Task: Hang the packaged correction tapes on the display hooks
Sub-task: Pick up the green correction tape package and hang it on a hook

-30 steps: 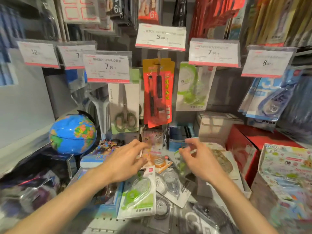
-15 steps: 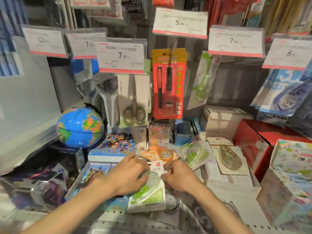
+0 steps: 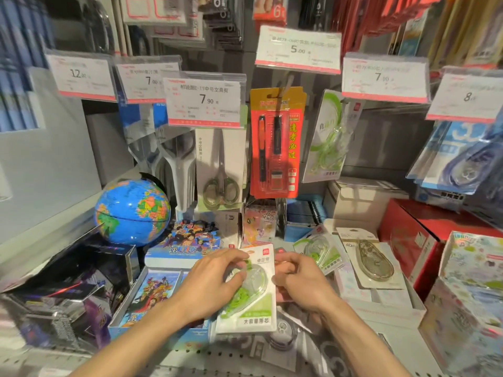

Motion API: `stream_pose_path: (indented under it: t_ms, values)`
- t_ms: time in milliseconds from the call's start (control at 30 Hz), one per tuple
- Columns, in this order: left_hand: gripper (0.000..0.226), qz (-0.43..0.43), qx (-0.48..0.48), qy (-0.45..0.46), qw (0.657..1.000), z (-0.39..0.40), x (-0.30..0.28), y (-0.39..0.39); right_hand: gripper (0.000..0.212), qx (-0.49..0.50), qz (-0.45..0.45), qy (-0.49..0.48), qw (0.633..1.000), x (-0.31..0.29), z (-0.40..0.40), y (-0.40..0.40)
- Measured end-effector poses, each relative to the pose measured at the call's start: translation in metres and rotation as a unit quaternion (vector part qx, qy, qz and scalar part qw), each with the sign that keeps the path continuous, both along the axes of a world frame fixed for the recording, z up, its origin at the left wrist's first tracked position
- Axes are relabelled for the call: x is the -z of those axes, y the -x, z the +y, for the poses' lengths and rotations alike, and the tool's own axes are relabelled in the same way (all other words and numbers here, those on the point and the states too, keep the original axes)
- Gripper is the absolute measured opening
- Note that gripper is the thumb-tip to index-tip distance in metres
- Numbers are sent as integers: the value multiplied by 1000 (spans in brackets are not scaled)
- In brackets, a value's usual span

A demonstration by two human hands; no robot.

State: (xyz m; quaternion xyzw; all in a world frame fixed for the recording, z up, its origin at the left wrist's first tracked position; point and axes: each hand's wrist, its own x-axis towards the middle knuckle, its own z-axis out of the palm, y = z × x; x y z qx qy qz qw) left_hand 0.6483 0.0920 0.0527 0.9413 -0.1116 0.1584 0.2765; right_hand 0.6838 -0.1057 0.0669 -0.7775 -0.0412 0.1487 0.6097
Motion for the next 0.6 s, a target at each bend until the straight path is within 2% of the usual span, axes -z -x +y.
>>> stream_pose_path:
  t_ms: [167, 233, 300, 400, 600]
  values:
    - [46, -33, -8, 81, 996, 0, -13, -5, 36, 54, -63, -25, 996, -22, -20, 0]
    - [55, -6, -14, 150, 989, -2, -19, -8, 39, 73, -86, -37, 993, -29, -28, 2]
    - [60, 58, -9, 240, 969, -8, -26, -10, 42, 90, -108, -45, 989, -34, -37, 4]
    - [48, 114, 30, 345, 931, -24, -36, -10, 42, 98, -132, -22, 986, -40, -49, 9]
    - [36, 102, 51, 399, 910, -61, -53, -4, 39, 102, -183, -11, 978, -50, -80, 12]
